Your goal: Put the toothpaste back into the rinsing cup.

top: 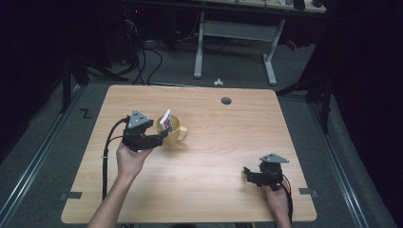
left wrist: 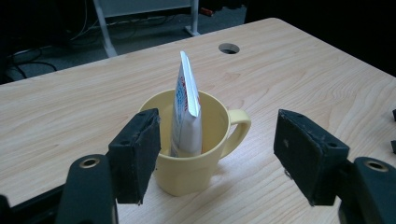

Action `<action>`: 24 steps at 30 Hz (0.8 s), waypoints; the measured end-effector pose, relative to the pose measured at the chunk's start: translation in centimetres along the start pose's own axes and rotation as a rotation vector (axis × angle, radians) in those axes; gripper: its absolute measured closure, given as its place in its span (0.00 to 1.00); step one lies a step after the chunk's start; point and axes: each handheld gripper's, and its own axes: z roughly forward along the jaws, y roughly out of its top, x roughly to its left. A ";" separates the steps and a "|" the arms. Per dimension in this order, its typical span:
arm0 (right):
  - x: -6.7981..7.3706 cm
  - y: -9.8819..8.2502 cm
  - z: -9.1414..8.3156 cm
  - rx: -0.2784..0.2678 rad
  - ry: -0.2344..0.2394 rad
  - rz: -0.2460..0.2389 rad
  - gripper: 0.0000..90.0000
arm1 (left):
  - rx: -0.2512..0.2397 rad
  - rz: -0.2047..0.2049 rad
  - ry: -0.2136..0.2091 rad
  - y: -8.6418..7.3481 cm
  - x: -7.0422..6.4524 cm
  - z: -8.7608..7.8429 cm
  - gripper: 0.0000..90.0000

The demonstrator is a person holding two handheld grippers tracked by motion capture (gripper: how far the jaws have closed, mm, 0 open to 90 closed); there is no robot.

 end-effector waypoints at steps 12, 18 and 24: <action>0.0 0.0 0.0 0.000 0.000 0.000 0.16 | -0.007 -0.003 0.008 -0.6 0.1 -0.9 0.36; 0.0 0.0 0.0 0.000 0.000 0.000 0.16 | -0.007 -0.007 0.010 -1.0 0.1 -1.4 0.36; 0.0 0.0 0.0 0.000 0.000 0.000 0.16 | -0.010 -0.022 0.012 -1.5 0.3 -1.9 0.36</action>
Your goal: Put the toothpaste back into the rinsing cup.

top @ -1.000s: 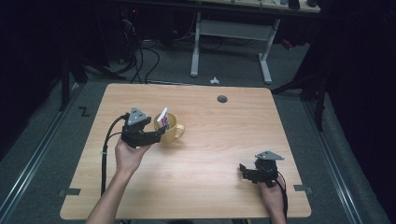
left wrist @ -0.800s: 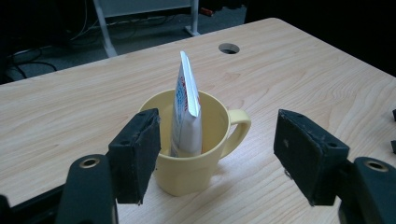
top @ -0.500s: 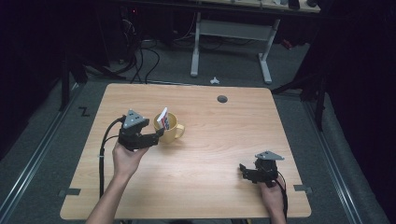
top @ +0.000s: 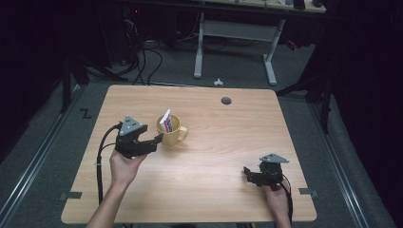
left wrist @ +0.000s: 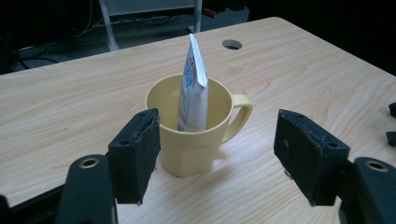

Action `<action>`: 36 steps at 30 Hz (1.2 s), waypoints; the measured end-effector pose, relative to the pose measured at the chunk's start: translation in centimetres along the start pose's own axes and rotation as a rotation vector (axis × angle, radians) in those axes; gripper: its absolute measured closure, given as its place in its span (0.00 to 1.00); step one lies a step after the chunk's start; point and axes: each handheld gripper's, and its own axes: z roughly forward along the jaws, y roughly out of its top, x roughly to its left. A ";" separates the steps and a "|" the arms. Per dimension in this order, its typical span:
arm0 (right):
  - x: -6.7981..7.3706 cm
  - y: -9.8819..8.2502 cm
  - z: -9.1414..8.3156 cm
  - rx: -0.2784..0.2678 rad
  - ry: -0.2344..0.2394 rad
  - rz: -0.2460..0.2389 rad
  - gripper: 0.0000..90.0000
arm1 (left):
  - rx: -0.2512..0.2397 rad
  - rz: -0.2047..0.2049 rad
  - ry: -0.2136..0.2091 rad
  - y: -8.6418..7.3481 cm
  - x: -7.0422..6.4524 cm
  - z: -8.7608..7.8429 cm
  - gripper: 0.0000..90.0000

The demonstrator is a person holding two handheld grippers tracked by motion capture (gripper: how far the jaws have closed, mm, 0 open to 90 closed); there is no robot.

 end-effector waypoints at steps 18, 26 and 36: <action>0.0 0.0 0.0 0.000 0.000 0.000 0.16 | -0.011 -0.025 0.010 -1.3 0.1 -1.0 0.36; 0.0 0.0 0.0 0.000 0.000 0.000 0.16 | -0.002 -0.025 0.018 -2.0 0.1 -1.2 0.36; 0.0 0.0 0.0 0.000 0.000 0.000 0.16 | 0.009 -0.036 0.027 -3.0 0.3 -1.4 0.36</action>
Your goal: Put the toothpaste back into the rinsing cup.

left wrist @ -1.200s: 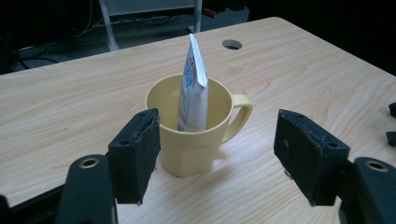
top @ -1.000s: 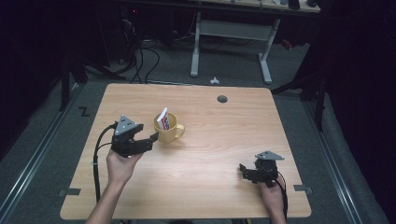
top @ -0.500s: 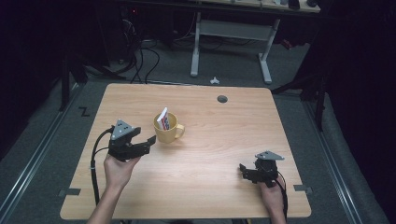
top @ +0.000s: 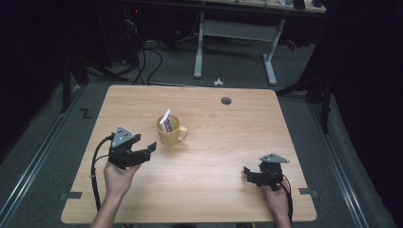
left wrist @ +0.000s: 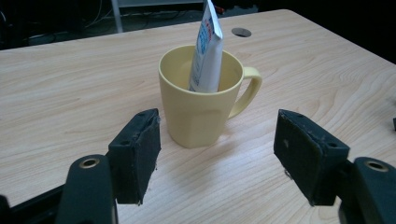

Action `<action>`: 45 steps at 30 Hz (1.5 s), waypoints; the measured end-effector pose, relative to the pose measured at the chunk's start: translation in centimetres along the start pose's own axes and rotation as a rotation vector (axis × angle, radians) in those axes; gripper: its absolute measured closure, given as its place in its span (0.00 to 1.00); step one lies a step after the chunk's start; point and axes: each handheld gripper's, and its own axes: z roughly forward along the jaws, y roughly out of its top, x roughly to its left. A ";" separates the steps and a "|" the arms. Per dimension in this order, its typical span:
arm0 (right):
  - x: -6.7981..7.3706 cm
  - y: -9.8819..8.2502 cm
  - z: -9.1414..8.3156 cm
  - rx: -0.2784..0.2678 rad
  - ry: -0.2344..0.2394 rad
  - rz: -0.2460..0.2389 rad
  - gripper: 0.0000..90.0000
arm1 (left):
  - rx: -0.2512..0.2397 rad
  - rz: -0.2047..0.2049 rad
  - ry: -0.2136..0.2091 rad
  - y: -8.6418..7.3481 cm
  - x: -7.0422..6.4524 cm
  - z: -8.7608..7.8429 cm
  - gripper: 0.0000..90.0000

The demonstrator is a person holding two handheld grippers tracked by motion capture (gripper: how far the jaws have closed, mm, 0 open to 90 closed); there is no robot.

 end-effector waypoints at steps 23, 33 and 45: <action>0.0 0.0 0.0 0.000 0.000 0.000 0.16 | 0.030 -0.026 0.017 -2.0 0.5 0.4 0.37; 0.0 0.0 0.0 0.000 0.000 0.000 0.16 | 0.043 -0.044 0.023 -2.8 0.8 0.6 0.37; 0.0 0.0 0.0 0.000 0.000 0.000 0.16 | 0.068 -0.057 0.034 -3.8 1.2 1.1 0.37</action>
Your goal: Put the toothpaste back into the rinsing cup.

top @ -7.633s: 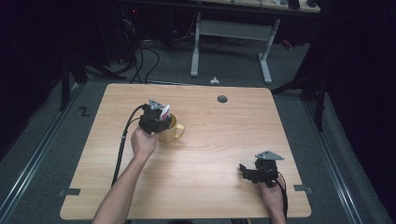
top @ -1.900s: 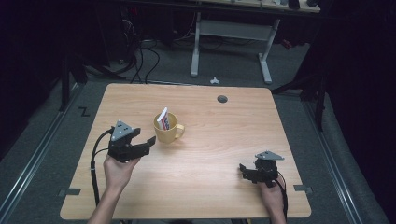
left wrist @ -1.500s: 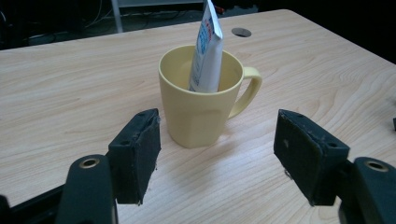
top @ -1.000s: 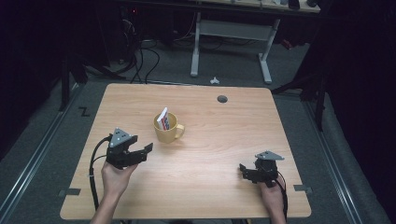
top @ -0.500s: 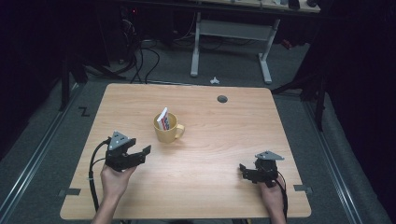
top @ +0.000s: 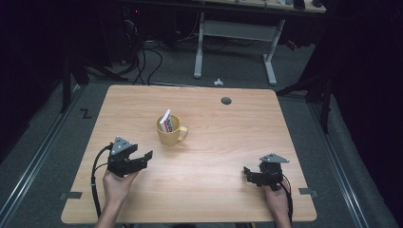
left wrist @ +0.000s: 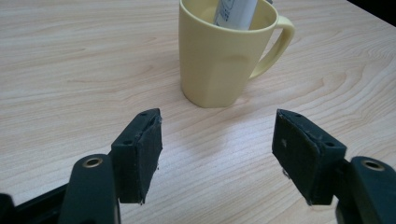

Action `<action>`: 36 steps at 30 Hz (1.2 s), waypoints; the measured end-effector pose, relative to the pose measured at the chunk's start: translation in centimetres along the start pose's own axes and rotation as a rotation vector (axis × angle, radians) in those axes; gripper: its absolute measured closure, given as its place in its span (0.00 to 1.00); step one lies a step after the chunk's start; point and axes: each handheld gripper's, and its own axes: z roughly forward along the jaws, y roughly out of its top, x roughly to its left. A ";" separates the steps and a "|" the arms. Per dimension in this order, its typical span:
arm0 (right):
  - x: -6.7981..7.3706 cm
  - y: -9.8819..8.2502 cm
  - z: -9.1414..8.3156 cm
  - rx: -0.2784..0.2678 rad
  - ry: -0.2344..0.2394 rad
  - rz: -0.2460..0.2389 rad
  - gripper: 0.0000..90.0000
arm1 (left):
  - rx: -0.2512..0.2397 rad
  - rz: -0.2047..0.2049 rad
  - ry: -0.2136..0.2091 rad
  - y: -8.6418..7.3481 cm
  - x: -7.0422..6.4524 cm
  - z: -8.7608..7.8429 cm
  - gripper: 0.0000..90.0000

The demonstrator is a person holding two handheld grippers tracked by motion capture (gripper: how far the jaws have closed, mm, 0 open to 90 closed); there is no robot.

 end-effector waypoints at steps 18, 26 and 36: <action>0.0 0.0 0.0 0.000 0.000 0.000 0.16 | 0.041 -0.005 0.011 -1.0 0.1 1.3 0.38; 0.0 0.0 0.0 0.000 0.000 0.001 0.16 | 0.063 -0.012 0.015 -1.7 0.1 2.1 0.38; 0.0 0.0 0.0 0.001 -0.001 0.001 0.16 | 0.074 -0.001 0.032 -2.4 0.0 3.1 0.38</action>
